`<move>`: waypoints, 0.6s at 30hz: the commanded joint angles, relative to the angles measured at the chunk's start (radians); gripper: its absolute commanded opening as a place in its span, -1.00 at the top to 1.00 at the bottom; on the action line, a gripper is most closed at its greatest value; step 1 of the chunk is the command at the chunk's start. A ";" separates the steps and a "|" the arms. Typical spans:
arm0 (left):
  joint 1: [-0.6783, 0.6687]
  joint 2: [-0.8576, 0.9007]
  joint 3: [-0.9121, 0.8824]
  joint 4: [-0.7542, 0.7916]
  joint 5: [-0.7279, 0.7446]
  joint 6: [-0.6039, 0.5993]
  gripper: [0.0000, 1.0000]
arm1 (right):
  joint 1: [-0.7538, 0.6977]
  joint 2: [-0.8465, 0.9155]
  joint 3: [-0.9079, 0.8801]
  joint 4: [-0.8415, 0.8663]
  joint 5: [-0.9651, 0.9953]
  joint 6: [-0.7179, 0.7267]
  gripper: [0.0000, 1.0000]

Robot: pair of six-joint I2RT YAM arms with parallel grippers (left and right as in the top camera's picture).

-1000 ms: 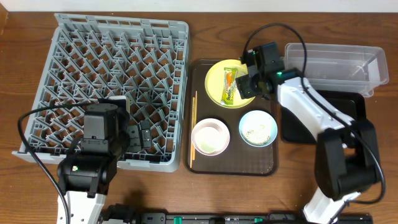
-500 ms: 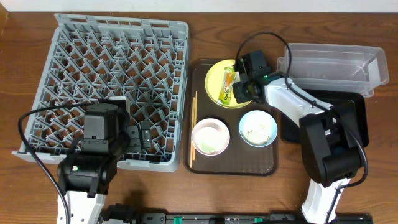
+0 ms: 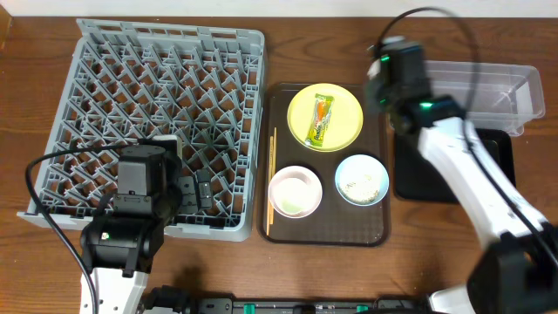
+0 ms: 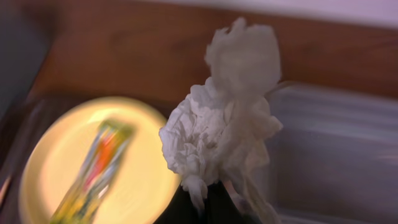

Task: Sort waste into correct bins and load items into the dishwasher
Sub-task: 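Grasp the white tissue with the right gripper, drop it in the clear bin, then grasp the snack wrapper with the right gripper and drop it in the clear bin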

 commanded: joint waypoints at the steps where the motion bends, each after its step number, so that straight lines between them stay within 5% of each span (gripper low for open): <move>1: 0.005 -0.001 0.025 -0.003 -0.007 0.013 -0.95 | -0.077 -0.018 0.006 -0.007 0.109 0.031 0.97; 8: 0.005 -0.001 0.025 -0.003 -0.007 0.013 -0.95 | -0.252 0.044 0.006 -0.032 0.040 0.133 0.95; 11: 0.005 -0.001 0.025 -0.003 -0.007 0.013 -0.96 | -0.285 0.072 0.006 -0.054 0.008 0.133 0.53; 14: 0.005 -0.001 0.025 -0.004 -0.007 0.013 -0.95 | -0.298 0.076 0.006 -0.051 -0.005 0.132 0.47; 17: 0.005 -0.001 0.025 -0.006 -0.008 0.013 -0.95 | -0.296 0.052 0.007 -0.026 -0.011 0.132 -0.15; 18: 0.005 -0.001 0.025 -0.006 -0.007 0.013 -0.95 | -0.294 0.037 0.007 -0.016 -0.024 0.132 -0.19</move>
